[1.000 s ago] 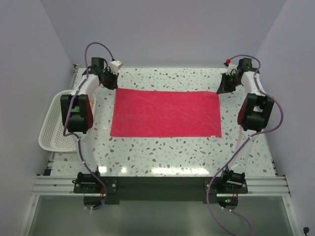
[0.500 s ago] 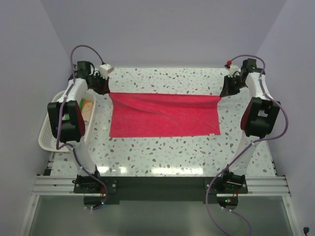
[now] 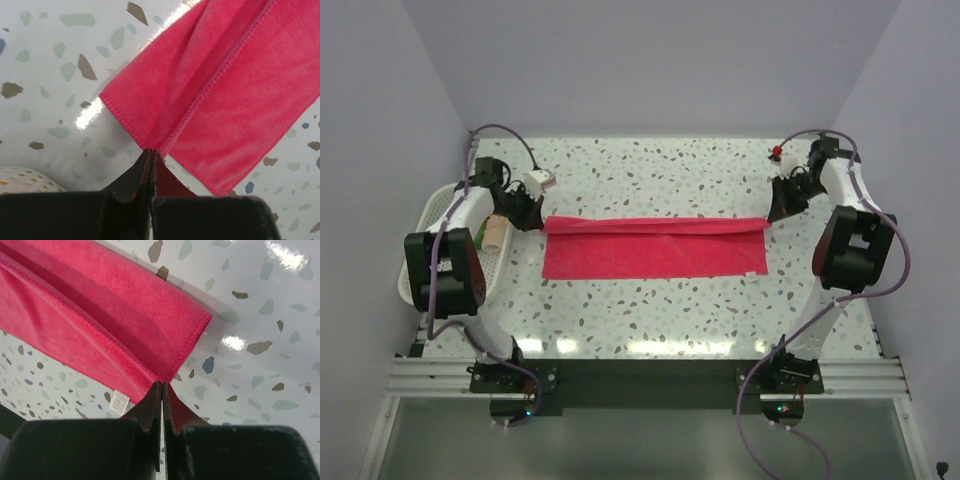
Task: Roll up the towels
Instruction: Fold the towel
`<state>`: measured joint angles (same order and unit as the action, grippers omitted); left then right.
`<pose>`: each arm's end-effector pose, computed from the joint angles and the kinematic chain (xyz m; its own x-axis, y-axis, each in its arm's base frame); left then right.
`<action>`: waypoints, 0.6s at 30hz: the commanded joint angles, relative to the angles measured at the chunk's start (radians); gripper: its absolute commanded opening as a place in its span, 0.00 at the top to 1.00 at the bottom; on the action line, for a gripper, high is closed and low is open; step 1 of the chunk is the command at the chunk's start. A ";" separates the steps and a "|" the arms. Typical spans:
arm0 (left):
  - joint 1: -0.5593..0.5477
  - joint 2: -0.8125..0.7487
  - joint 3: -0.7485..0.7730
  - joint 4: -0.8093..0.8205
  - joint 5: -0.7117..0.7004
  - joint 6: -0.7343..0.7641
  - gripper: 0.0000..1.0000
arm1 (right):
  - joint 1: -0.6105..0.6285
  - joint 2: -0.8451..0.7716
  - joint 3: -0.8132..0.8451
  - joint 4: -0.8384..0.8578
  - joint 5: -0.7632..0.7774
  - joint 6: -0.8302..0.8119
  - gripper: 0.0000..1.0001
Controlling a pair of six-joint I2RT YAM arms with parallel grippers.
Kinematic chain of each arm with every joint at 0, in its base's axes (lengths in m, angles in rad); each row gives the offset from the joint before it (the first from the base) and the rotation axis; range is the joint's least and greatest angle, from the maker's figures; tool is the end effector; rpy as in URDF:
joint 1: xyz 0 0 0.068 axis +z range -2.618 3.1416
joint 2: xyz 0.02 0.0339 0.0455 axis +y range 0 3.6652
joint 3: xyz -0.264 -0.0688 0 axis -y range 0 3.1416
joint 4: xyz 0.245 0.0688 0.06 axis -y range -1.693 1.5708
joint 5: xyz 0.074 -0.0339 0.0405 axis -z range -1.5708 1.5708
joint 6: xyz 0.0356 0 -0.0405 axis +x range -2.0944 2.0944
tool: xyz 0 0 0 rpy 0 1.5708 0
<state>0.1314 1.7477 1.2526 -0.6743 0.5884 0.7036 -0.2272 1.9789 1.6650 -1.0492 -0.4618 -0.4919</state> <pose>0.3506 0.0264 0.2144 -0.6273 0.4599 -0.6285 0.6712 0.7285 -0.1368 0.3915 -0.0742 0.2336 -0.8933 -0.2275 -0.3877 -0.3514 0.8912 0.2869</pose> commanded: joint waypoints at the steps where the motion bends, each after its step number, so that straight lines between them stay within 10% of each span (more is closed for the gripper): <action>1: 0.010 -0.054 -0.065 -0.018 0.016 0.063 1.00 | -0.009 -0.064 -0.045 -0.034 0.032 -0.060 1.00; 18: 0.010 -0.092 -0.048 -0.100 0.027 0.051 1.00 | -0.029 -0.089 -0.045 -0.124 0.008 -0.119 1.00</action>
<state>0.1326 1.7245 1.1706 -0.7097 0.5858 0.7227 -0.2481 1.9560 1.5848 -1.1034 -0.4419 -0.5655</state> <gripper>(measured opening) 0.015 0.011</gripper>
